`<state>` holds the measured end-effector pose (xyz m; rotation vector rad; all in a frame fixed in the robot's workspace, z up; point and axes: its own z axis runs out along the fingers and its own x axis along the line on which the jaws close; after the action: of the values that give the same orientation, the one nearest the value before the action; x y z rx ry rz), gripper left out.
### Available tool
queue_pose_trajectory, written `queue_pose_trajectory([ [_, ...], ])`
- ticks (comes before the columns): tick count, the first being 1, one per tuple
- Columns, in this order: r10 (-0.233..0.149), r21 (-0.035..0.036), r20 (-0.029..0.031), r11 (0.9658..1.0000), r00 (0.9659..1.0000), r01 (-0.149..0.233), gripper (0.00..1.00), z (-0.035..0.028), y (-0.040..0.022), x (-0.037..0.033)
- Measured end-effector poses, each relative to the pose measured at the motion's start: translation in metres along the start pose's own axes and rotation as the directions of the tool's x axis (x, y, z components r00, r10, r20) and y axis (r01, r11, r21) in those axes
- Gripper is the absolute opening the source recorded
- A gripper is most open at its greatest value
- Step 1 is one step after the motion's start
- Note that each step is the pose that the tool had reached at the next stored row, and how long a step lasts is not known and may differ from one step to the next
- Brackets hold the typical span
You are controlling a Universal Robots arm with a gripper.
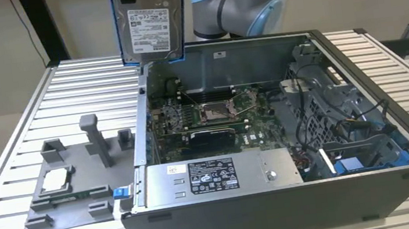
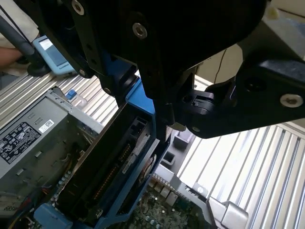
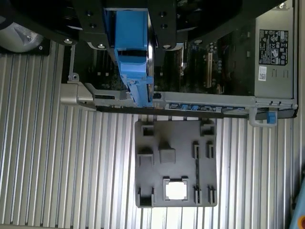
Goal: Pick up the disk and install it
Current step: 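Pick up the disk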
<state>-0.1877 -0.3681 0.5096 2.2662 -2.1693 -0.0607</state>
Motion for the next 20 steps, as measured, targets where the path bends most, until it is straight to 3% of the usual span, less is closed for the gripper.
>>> queue_pose_trajectory([
  [14, 0.0, -0.0021, 0.0001, 1.0, 1.0, 0.0, 0.0, -0.0009, -0.0274, 0.0024],
  [17, 0.0, -0.002, 0.0002, 1.0, 1.0, 0.0, 0.0, -0.001, -0.031, 0.0037],
  [19, 0.0, 0.0014, 0.0, 1.0, 1.0, 0.0, 0.0, -0.001, -0.0316, 0.0063],
  [20, -0.001, 0.0069, -0.0003, 1.0, 1.0, 0.001, 0.0, -0.0009, -0.0317, 0.0074],
])
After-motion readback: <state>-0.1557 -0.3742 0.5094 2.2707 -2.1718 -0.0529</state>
